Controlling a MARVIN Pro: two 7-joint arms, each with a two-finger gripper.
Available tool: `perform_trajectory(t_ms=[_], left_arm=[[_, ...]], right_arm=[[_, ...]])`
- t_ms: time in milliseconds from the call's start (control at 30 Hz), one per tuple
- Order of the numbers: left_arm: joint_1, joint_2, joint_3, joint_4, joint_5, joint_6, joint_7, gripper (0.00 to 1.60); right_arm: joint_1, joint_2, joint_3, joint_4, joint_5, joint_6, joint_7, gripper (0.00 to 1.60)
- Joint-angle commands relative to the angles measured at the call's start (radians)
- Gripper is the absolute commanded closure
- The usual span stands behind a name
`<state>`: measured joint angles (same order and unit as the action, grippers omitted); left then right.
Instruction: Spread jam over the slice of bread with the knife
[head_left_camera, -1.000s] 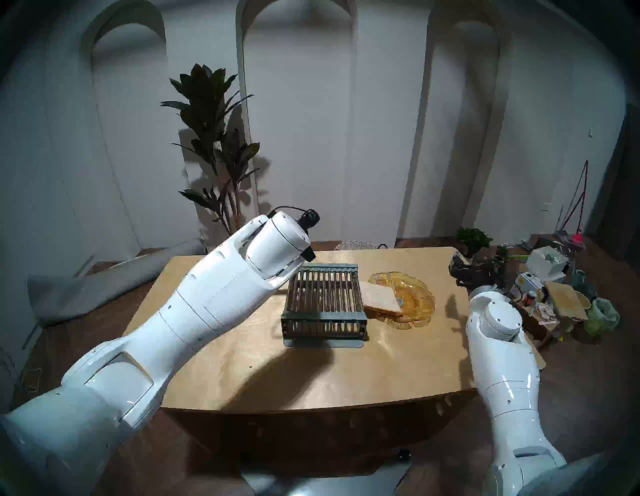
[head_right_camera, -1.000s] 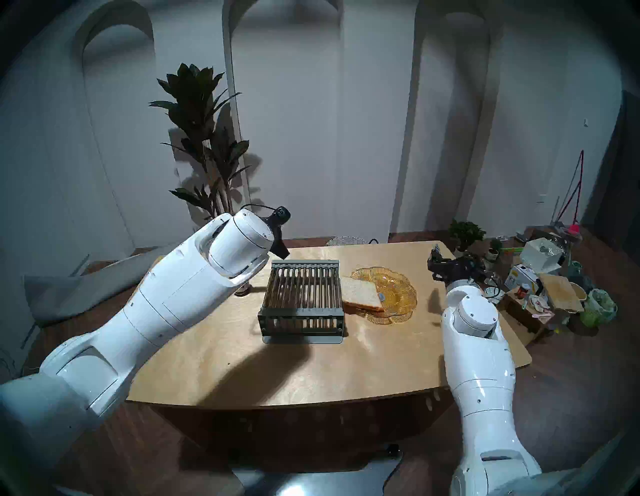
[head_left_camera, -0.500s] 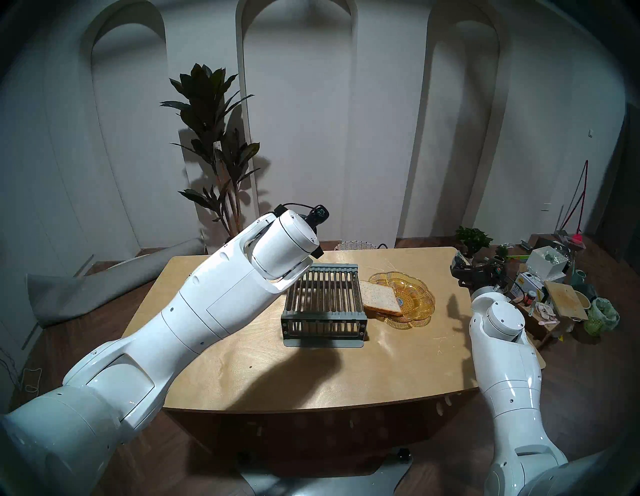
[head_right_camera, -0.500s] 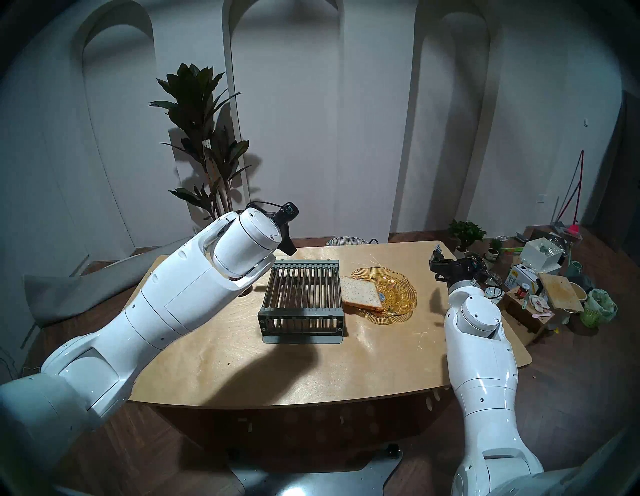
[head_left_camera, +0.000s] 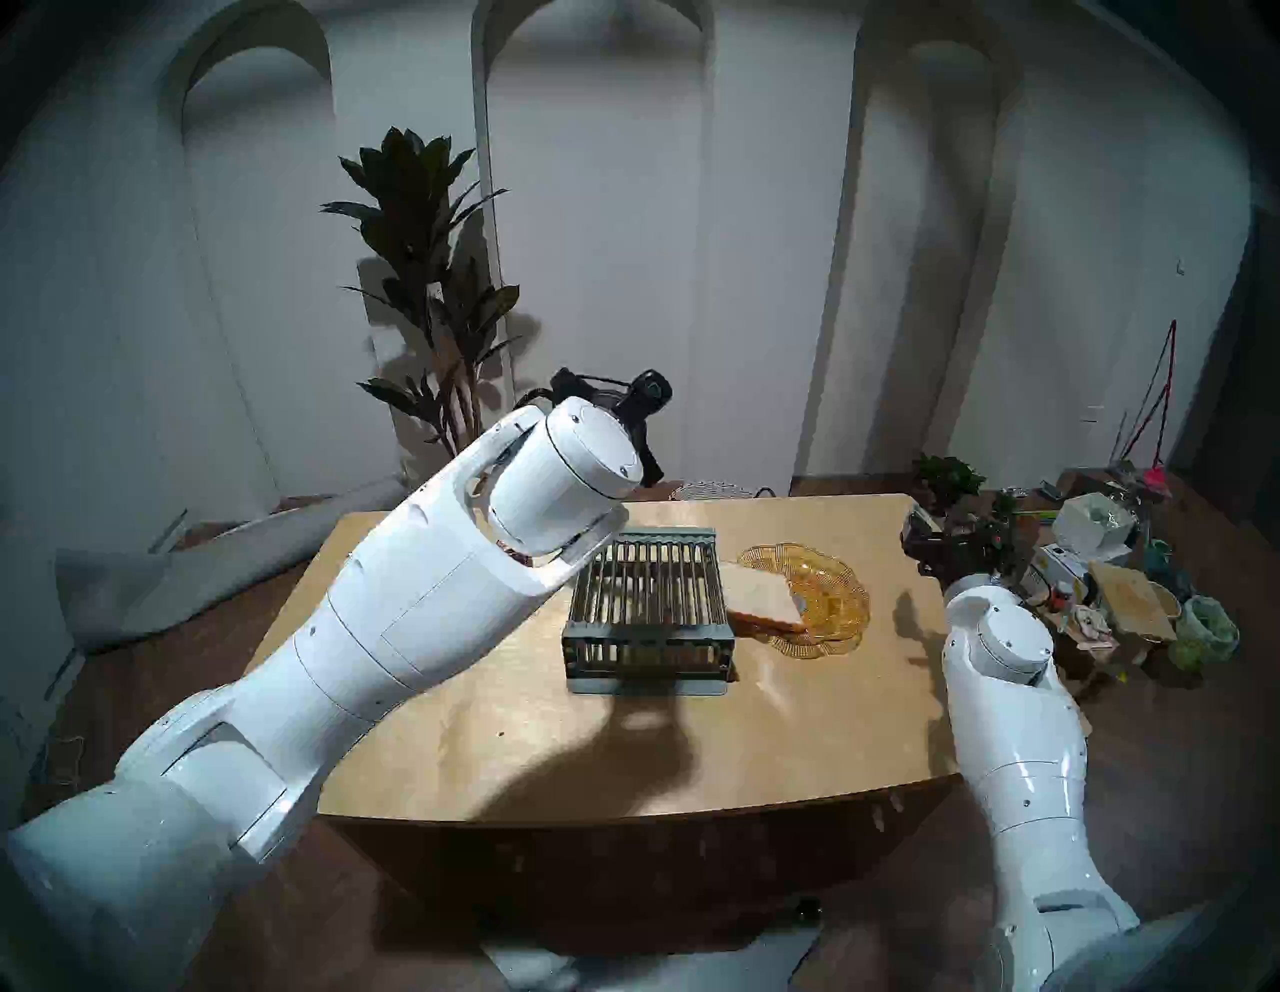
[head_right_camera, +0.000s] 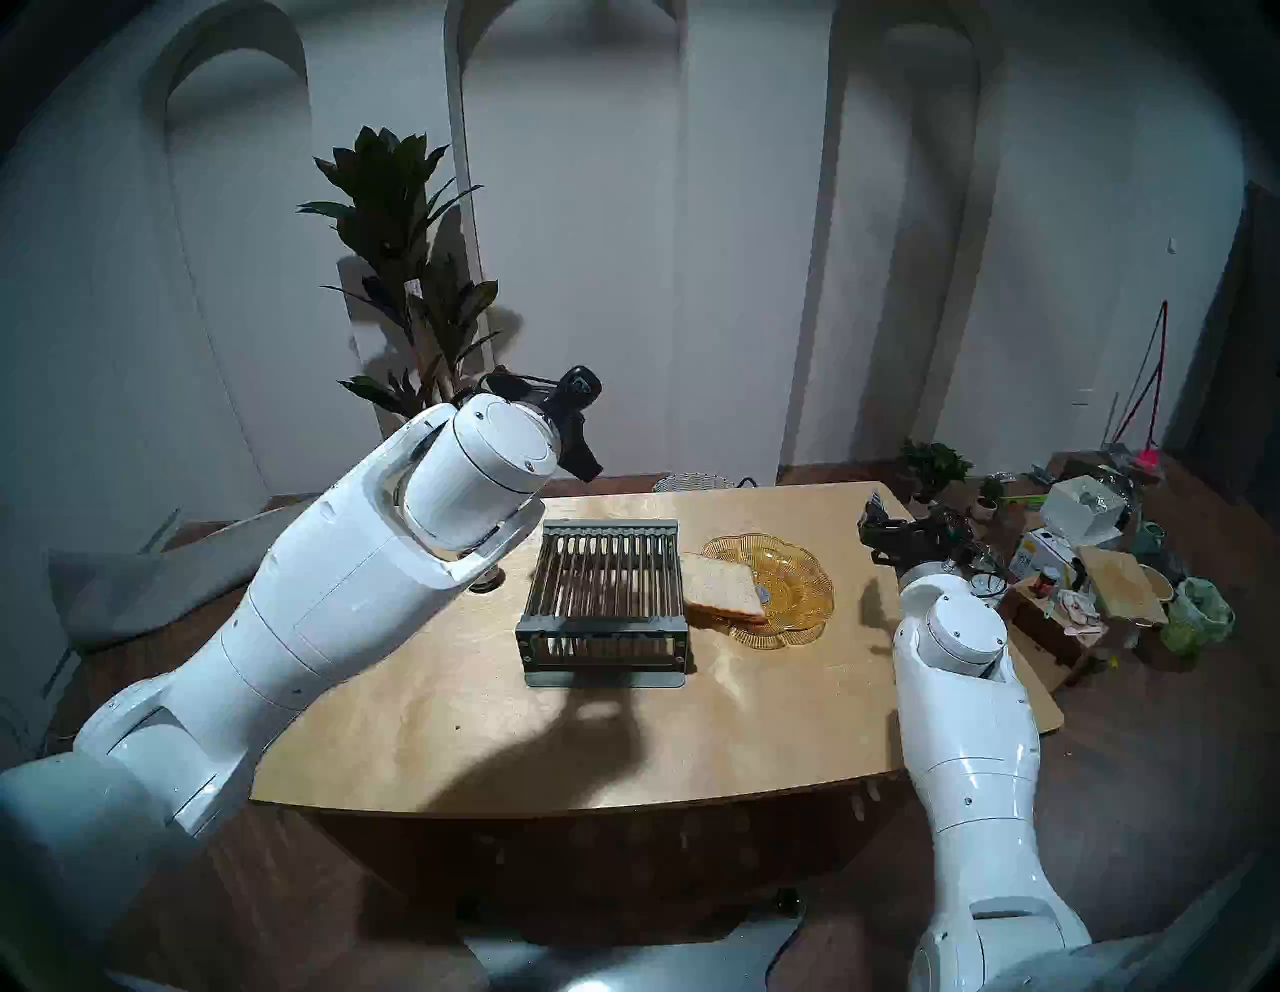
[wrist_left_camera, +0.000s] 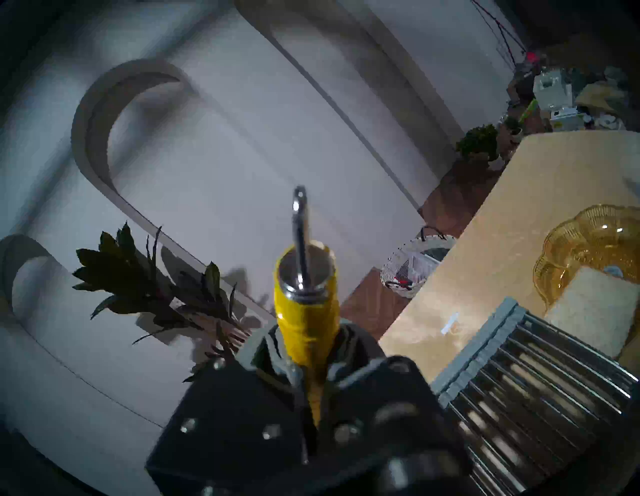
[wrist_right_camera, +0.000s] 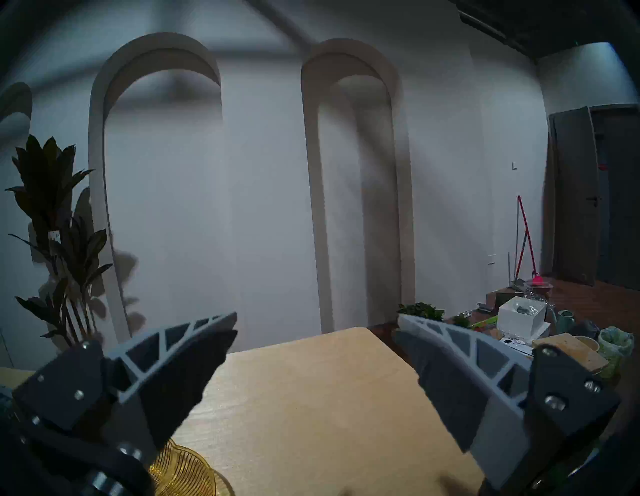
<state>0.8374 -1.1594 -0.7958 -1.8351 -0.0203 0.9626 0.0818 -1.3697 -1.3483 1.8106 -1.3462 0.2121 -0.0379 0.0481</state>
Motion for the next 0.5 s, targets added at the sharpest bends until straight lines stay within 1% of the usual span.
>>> perform_trajectory(t_ms=[0,67,167,233,333,467], left_arm=[[-0.008,-0.059,-0.024,-0.111,-0.022,-0.003,0.008,1.60],[-0.008,-0.079,-0.035,-0.124,-0.035,-0.003,0.010,1.60],[-0.010,-0.105,-0.056,-0.145,-0.061,-0.003,0.011,1.60],[-0.007,-0.124,-0.074,-0.156,-0.082,-0.003,0.013,1.60],[-0.004,-0.153,-0.095,-0.160,-0.112,-0.005,0.016,1.60],[-0.002,-0.185,-0.108,-0.150,-0.142,-0.021,0.014,1.60]], right_arm=[[0.039,0.076,-0.014,-0.028,-0.057,-0.013,0.018,0.00],[0.047,0.094,-0.012,-0.028,-0.071,-0.012,0.021,0.00],[0.062,0.112,-0.004,-0.015,-0.061,0.026,0.044,0.00],[0.067,0.129,-0.006,-0.005,-0.076,0.040,0.048,0.00],[0.079,0.141,-0.001,0.017,-0.067,0.081,0.072,0.00],[0.089,0.162,0.005,0.048,-0.075,0.091,0.086,0.00]])
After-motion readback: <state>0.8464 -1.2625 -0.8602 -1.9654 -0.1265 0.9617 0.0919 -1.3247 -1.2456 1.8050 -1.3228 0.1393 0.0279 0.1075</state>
